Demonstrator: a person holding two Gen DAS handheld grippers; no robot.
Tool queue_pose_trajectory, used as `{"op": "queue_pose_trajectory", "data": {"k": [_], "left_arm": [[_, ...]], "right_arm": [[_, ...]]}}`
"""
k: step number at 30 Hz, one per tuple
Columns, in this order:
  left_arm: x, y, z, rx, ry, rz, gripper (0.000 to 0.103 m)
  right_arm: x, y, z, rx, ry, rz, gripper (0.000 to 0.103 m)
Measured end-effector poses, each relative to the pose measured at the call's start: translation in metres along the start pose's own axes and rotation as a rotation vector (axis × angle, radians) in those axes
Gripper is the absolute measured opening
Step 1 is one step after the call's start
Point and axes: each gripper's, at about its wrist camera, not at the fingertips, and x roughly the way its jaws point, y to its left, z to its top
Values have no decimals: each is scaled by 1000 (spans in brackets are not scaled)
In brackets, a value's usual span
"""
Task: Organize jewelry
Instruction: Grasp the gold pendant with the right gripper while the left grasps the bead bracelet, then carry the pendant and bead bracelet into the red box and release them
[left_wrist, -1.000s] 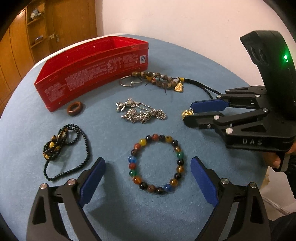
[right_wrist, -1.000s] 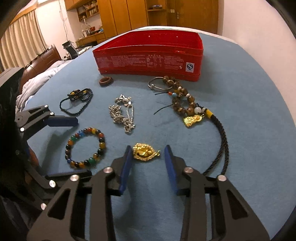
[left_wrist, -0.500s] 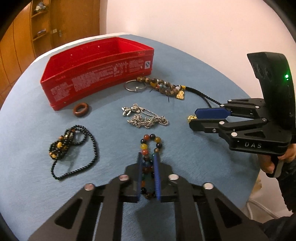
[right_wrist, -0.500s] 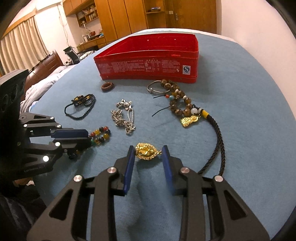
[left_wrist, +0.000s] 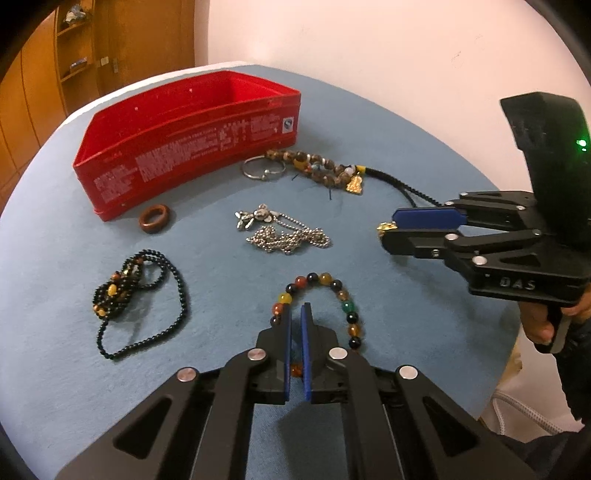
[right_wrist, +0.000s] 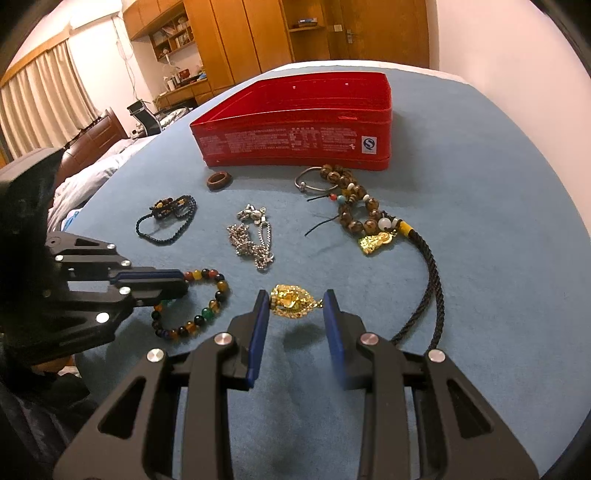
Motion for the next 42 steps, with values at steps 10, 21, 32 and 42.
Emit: {"op": "queue_pose_trajectory", "data": {"k": [10,21,32,42], "left_arm": [[-13,-5,-3,45,-51,64,75],[-16,11,-17,-4,-6,75,68],[-4,22,-10,-78,30,14,7],[-78,20,3,-81,-112,10,7]], "right_arm": [[4,-3,-2,14,6,15,29],[3,-3,-3,24,1,29,29],[1,-6,-3,39,-3,32,29],[-11,2,3,16,-23,32,29]]}}
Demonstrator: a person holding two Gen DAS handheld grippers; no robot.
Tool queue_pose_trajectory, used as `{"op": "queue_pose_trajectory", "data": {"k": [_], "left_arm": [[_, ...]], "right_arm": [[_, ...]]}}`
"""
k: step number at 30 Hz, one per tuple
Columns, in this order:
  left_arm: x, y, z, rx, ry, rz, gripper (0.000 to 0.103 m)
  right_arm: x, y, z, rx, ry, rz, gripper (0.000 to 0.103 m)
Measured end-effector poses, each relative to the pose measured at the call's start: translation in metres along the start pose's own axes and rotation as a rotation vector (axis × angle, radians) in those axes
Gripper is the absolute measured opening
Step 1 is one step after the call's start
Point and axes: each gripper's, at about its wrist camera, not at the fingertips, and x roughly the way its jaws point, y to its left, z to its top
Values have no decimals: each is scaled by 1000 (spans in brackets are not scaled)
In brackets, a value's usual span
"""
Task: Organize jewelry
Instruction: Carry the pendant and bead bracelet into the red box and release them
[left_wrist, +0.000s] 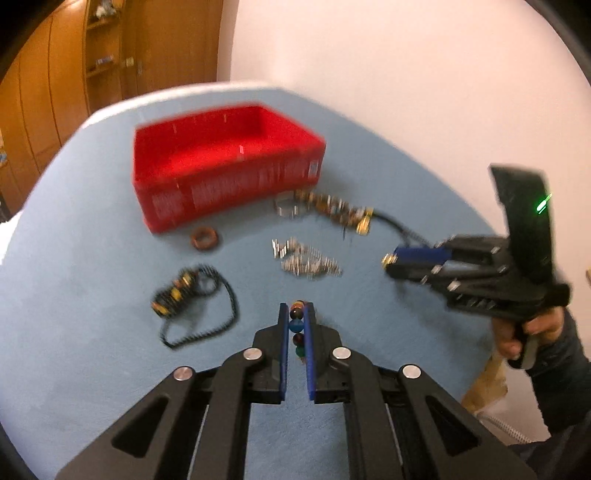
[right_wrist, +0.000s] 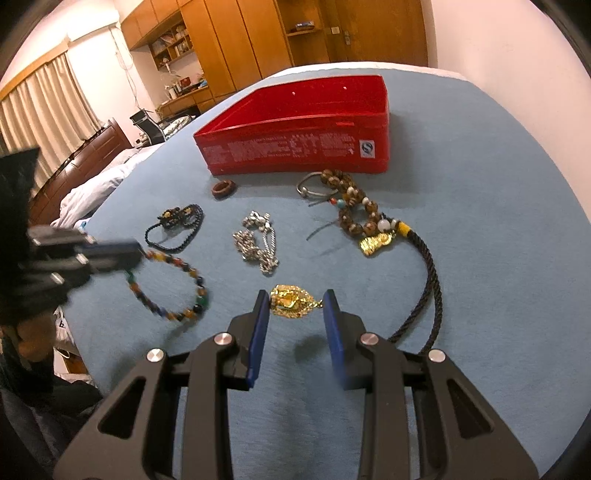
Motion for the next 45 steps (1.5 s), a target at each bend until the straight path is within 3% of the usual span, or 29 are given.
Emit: {"op": "queue_pose_trajectory", "data": {"k": [10,18,31,38,45], "left_arm": [[-57,20,49,33,-129,57,7],[-59,43,95,44,-159,101,7],[2,81,162,24,-111,118,7],[49,103,185,-4,-58,107,7],[106,125,189,-33,27,106,7]], "right_arm": [[-13,14,18,-47,-13,7,29],[-22,16,62,-96,-40,6,29],[10,0,166,-151,-31,-33,29],[73,-17,213,-145,63,-64,29],[141,-38,226,-114,173,-111,29]]}}
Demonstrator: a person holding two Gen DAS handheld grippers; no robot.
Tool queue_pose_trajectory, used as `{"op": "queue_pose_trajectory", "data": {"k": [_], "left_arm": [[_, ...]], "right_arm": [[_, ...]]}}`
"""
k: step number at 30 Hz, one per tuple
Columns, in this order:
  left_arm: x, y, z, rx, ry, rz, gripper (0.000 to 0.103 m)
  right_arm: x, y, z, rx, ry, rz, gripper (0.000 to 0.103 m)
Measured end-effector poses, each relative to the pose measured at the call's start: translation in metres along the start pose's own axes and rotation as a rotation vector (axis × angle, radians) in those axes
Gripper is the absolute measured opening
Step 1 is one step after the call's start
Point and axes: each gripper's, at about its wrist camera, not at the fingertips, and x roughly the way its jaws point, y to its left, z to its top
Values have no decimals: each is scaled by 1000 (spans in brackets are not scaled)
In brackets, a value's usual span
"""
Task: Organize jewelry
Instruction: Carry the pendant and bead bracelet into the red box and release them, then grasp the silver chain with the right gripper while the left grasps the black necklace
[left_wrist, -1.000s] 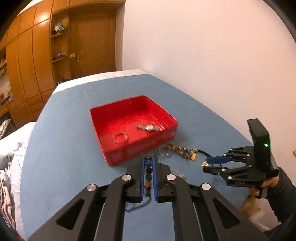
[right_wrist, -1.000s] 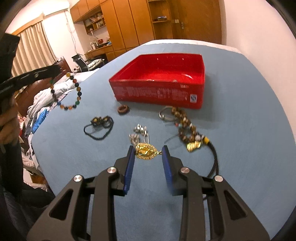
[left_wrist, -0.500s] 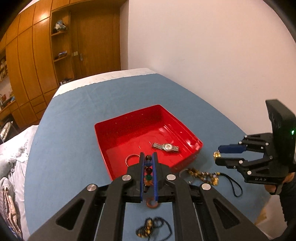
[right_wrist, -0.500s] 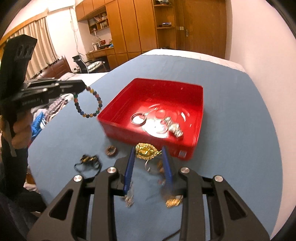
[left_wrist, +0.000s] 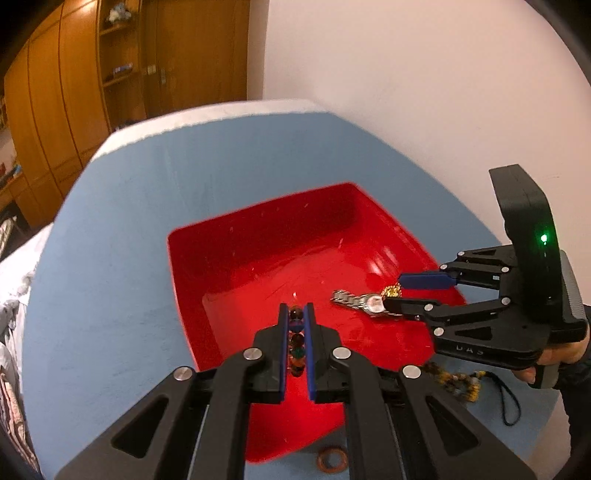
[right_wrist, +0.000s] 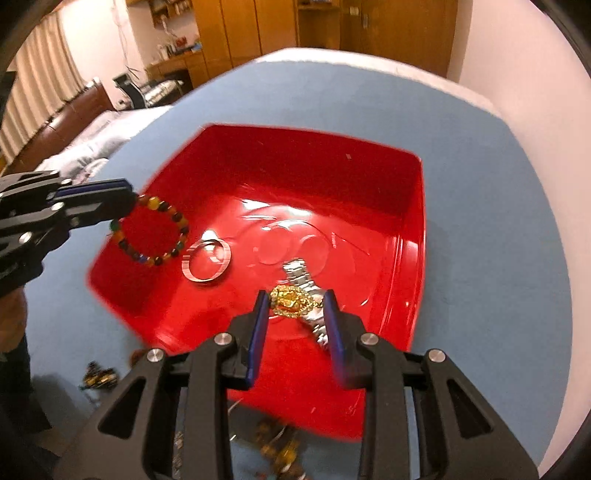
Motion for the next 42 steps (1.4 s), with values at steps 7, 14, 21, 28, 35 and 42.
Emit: {"op": "queue_pose_trajectory", "data": {"k": [7,14,21,28,35,42], "left_arm": [[43,11,-8,-18,70,2,7],[37,11,-9,-11,56,15,11],[19,0,-11,5,22,34,38],[-40,-4,-43,28,-49,75,57],[-86,-20,-124,47,-71,66,69],[-74,-39,-191,55,-6,9,74]], "right_arm": [[17,-3,2,-6,29,-26,30],[3,-2,-2,2,1,-25,32],[-42,5,-23,-2,-68,-16,37],[-98,33,-76,-31,-168,3,48],[-107,78,-157,-25,-194,68,53],[-75,87,-196,45,-137,106,53]]}}
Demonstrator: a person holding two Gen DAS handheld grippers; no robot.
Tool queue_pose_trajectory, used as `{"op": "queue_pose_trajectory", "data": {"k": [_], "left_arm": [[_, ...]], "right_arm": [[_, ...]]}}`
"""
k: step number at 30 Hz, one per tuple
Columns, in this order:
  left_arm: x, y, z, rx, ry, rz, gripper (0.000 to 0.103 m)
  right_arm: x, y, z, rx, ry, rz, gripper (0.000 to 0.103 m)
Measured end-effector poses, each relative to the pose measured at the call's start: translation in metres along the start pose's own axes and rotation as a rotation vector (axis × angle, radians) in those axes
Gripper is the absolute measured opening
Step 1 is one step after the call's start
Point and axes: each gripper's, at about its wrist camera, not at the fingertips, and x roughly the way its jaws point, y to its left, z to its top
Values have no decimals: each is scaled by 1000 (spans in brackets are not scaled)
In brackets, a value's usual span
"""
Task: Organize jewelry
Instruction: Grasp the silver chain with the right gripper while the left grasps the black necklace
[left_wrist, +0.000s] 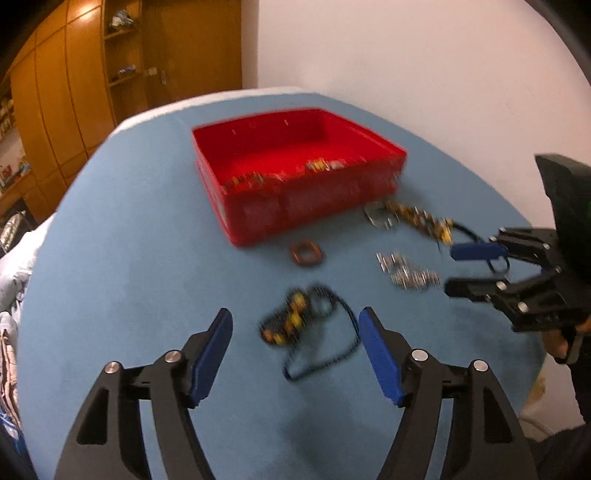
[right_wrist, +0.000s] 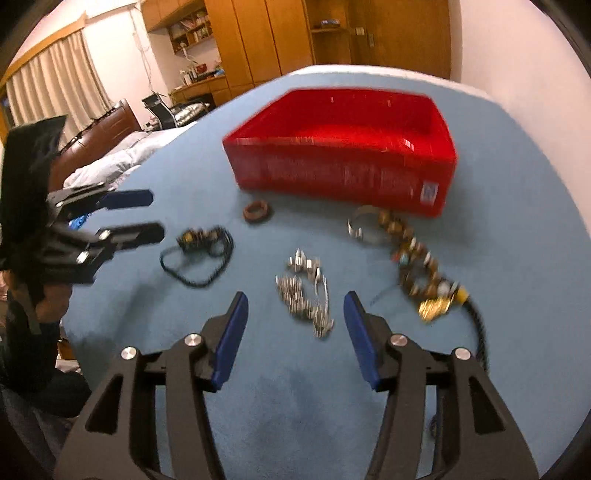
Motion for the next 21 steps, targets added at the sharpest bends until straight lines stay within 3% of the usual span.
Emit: {"op": "queue_pose_trajectory", "data": {"k": [3,8,21], "left_arm": [[10,-4,-7,1,22,-28,83],[30,-10,-14,32,73,-26,86],[62,-11,1,47,102,60,97]], "right_arm": [[7,0,-2,1,3,-11,53],[22,2,0,-18,21,-26,53],[44,1,4,-69,39,-68,50]]}}
